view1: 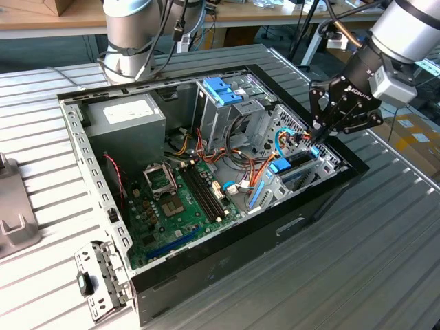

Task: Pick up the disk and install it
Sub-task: 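Insert the first disk wire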

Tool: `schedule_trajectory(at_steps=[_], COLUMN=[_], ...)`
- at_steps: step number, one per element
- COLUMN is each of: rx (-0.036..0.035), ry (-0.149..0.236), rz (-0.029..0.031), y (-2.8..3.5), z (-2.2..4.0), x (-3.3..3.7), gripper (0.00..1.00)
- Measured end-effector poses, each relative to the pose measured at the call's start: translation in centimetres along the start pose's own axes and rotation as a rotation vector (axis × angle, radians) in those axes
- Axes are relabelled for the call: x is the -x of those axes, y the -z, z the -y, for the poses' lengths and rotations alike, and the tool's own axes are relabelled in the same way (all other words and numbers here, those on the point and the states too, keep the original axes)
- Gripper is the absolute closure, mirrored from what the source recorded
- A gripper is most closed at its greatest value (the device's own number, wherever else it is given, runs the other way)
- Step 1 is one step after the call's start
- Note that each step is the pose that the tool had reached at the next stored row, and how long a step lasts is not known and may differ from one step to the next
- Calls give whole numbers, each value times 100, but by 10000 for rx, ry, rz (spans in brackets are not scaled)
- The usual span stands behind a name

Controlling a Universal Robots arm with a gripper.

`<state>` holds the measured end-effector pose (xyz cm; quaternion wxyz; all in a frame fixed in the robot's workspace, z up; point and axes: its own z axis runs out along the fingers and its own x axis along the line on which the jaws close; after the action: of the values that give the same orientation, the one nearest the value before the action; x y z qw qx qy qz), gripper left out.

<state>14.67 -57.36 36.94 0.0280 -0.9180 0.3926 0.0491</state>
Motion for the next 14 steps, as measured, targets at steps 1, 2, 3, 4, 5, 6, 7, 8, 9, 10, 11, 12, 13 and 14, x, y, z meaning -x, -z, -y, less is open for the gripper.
schedule_trajectory(at_steps=[1,2,3,4,5,6,7,8,9,10,11,12,13,14], rx=[0,1,1,0,0,1,0,-1,0,0,-1,0,0,0], ry=[0,0,0,0,0,0,0,0,0,0,0,0,0,-1], rz=[1,-1,-1,-1,0,-1,0,0,-1,0,0,-1,-1,0], y=[-1,-1,-1,-2,-4,-4,-5,-6,-7,-7,-8,-8,-8,-9], z=[-6,-13,-17,-24,-41,-49,-55,-65,-71,-76,-84,-89,-93,-100], x=[6,12,17,23,39,47,52,62,68,72,79,84,88,95], gripper=[83,83,83,83,83,83,83,83,83,83,83,83,83,83])
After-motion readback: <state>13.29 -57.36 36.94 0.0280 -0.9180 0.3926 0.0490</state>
